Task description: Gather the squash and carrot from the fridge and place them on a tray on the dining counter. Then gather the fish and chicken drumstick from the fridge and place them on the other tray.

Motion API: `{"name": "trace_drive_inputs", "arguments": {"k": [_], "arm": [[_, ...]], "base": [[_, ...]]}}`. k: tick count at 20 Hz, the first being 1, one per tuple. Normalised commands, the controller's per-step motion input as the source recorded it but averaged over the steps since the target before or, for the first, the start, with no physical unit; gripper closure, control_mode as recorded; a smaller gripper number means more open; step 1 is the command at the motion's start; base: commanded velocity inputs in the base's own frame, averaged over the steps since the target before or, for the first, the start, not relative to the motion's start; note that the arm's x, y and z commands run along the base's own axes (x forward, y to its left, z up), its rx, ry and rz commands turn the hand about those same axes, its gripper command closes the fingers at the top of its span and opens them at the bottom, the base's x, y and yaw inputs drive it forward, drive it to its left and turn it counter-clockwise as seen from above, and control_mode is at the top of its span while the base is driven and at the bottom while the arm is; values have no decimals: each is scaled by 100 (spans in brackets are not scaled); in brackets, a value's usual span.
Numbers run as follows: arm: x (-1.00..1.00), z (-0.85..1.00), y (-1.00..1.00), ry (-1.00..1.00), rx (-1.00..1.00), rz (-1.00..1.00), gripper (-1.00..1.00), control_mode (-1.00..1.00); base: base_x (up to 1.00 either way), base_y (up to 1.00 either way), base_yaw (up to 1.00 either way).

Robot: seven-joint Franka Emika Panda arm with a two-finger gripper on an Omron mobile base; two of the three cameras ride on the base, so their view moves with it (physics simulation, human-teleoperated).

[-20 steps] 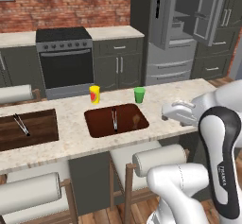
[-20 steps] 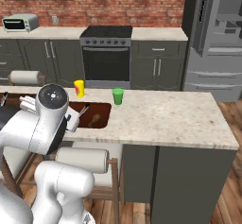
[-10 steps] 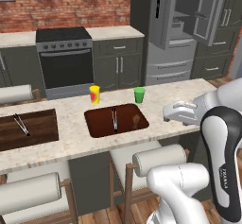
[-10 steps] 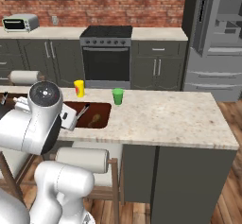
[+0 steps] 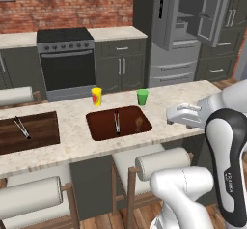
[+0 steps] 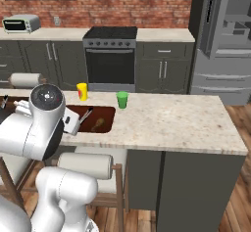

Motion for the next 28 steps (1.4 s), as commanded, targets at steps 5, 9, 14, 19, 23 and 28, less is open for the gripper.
{"name": "trace_drive_inputs", "arguments": {"k": [5,9,14,19,23,28], "arm": [[0,0,0,0,0,0,-100,100],[0,0,0,0,0,0,-100,100],[0,0,0,0,0,0,-100,100],[0,0,0,0,0,0,-100,100],[0,0,0,0,0,0,-100,100],[0,0,0,0,0,0,-100,100]], "base": [[-23,-2,-4],[-80,-67,-6],[-57,-90,0],[-12,-100,0],[0,-100,2],[0,-100,3]]}}
